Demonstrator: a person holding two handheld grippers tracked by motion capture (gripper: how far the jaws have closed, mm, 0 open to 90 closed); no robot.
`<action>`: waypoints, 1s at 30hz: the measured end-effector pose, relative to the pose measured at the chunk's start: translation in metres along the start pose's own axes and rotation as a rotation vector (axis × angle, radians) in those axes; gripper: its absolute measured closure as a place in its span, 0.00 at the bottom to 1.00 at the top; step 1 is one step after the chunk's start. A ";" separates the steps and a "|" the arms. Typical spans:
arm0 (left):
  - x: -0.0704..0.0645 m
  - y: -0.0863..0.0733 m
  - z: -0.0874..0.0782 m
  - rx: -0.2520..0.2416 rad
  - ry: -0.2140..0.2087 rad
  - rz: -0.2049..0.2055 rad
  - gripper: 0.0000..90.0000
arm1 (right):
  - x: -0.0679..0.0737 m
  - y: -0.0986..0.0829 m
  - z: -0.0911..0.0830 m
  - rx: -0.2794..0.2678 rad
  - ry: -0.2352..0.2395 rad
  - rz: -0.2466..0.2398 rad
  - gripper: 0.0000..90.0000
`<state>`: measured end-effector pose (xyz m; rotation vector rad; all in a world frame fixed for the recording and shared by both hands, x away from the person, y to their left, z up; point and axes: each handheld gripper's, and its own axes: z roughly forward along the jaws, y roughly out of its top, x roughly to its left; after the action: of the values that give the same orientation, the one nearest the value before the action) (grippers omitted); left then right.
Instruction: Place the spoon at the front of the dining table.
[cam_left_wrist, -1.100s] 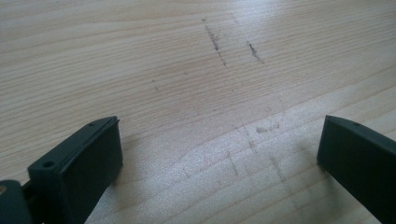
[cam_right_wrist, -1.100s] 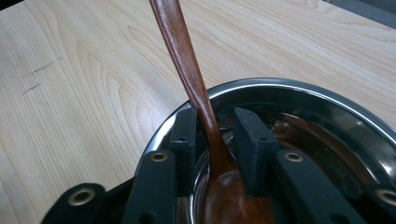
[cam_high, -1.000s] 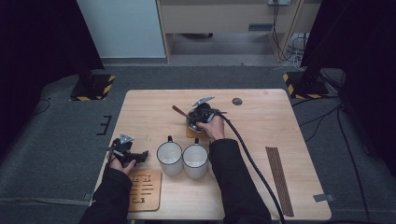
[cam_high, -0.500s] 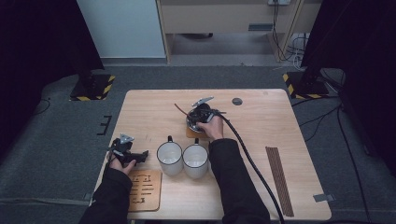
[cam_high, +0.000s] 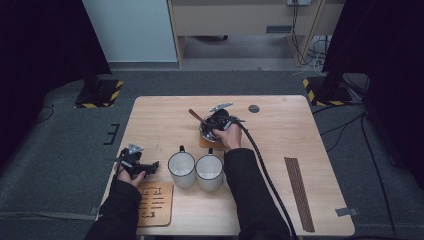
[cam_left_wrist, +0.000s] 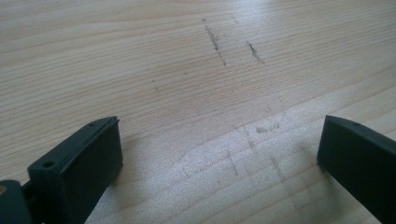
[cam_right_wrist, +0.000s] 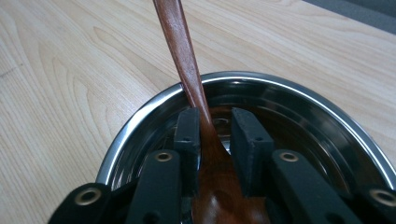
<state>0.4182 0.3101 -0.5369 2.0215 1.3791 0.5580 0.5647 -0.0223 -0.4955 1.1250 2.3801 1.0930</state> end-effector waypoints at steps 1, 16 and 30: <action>0.000 0.000 0.000 0.000 0.000 0.000 0.00 | -0.001 -0.001 0.000 -0.011 0.002 -0.002 0.77; 0.000 0.000 0.000 0.000 0.000 0.000 0.00 | 0.017 0.023 -0.008 -0.092 0.109 -0.023 0.60; 0.000 0.000 0.000 0.000 0.000 0.000 0.00 | 0.025 0.021 0.014 -0.040 0.153 -0.020 0.55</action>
<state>0.4182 0.3101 -0.5369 2.0220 1.3791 0.5583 0.5668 0.0127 -0.4873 1.0369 2.4658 1.2559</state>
